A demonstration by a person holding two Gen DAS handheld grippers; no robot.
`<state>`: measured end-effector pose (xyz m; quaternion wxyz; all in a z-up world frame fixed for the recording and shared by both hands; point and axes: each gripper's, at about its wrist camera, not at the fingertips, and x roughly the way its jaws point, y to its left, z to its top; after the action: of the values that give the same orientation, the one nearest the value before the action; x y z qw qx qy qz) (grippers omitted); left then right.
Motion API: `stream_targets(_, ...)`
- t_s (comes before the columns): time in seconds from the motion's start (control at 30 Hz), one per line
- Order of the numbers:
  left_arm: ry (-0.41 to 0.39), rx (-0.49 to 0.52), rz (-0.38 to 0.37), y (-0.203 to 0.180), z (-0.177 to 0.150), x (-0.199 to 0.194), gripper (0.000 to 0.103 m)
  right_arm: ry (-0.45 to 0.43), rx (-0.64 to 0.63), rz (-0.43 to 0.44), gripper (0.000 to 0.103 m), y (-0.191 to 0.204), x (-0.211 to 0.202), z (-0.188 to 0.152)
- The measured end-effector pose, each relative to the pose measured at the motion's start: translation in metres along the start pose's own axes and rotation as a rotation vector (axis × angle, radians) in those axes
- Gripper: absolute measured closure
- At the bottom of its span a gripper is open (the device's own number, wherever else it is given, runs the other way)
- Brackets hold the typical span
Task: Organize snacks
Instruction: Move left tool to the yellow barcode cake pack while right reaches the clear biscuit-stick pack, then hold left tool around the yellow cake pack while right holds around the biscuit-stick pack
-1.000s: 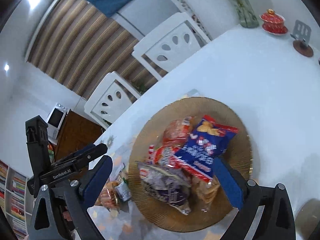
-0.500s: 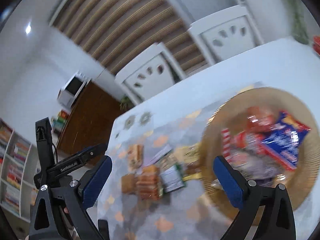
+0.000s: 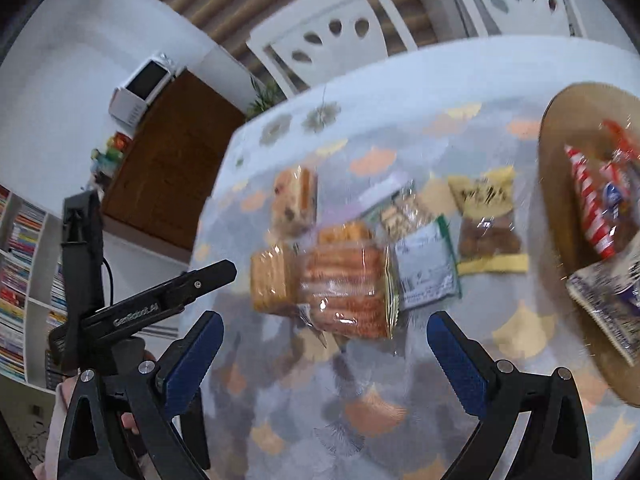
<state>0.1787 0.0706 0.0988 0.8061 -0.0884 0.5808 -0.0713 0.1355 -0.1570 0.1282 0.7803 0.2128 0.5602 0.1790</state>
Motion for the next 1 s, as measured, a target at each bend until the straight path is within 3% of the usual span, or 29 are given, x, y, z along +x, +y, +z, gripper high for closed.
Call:
stream_targets(0.1,0.027,0.003,-0.011,-0.003,-0.002,0.013,0.016,0.023,-0.002,-0.017,0.002,-0.002,0.013,0.001)
stream_targets(0.27,0.037,-0.021,-0.063,-0.007,0.001,0.029,0.000,0.062,0.000,-0.029,0.002,-0.005,0.033,0.007)
stream_targets(0.4,0.082,-0.084,-0.172,-0.008,0.000,0.052,0.000,0.095,0.011,-0.052,0.002,-0.011,0.052,0.011)
stream_targets(0.47,0.095,-0.114,-0.169,-0.006,-0.002,0.062,0.000,0.107,0.019,-0.067,0.001,-0.017,0.060,0.010)
stream_targets(0.53,0.136,-0.120,-0.063,-0.004,-0.005,0.077,0.001,0.104,0.032,-0.087,0.001,-0.023,0.067,0.010)
stream_targets(0.6,0.096,-0.079,-0.030,-0.008,-0.007,0.077,0.000,0.139,0.018,-0.141,0.000,-0.028,0.077,0.007)
stream_targets(0.67,0.078,-0.034,-0.011,-0.011,-0.009,0.079,0.000,0.120,0.018,-0.121,0.000,-0.037,0.080,-0.001)
stream_targets(0.73,0.077,0.051,0.054,-0.018,-0.013,0.086,0.001,0.082,-0.055,-0.130,0.000,-0.033,0.078,-0.007)
stream_targets(0.8,0.046,0.200,0.161,-0.037,-0.027,0.093,0.000,0.073,-0.182,-0.175,0.000,-0.024,0.081,-0.017)
stream_targets(0.83,0.007,0.245,0.195,-0.043,-0.034,0.094,0.000,0.076,-0.315,-0.236,0.000,-0.013,0.086,-0.026)
stream_targets(0.9,-0.060,0.232,0.181,-0.039,-0.044,0.092,0.000,0.075,-0.499,-0.346,0.000,0.001,0.098,-0.043)
stream_targets(0.93,-0.071,0.230,0.171,-0.037,-0.046,0.092,0.000,0.022,-0.578,-0.372,0.000,0.006,0.097,-0.052)
stream_targets(1.0,-0.070,0.249,0.173,-0.037,-0.047,0.092,0.000,0.006,-0.540,-0.317,0.000,-0.005,0.091,-0.049)
